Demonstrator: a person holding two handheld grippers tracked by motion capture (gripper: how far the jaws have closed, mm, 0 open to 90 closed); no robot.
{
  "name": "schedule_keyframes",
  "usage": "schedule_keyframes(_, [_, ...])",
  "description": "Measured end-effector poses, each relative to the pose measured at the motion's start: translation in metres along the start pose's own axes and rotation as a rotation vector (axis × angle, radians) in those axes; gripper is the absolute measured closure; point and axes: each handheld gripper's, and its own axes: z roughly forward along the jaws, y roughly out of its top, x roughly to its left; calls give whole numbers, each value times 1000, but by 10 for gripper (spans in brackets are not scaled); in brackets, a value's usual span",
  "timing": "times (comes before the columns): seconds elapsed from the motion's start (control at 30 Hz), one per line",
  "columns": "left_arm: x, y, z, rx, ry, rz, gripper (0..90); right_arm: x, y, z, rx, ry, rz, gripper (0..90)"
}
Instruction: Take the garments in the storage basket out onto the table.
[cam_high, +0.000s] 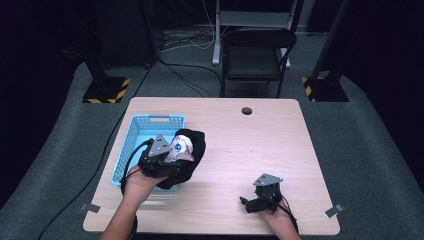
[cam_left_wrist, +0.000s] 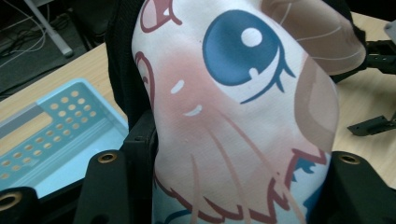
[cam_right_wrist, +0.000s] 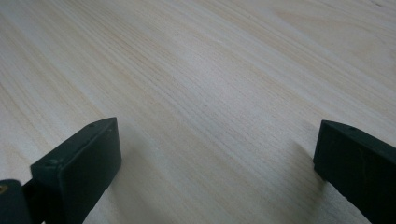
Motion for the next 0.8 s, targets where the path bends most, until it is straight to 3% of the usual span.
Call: schedule_keyframes(0.8, [-26,3,18,19,-96,54,419,0,0,0,0,0,0,2])
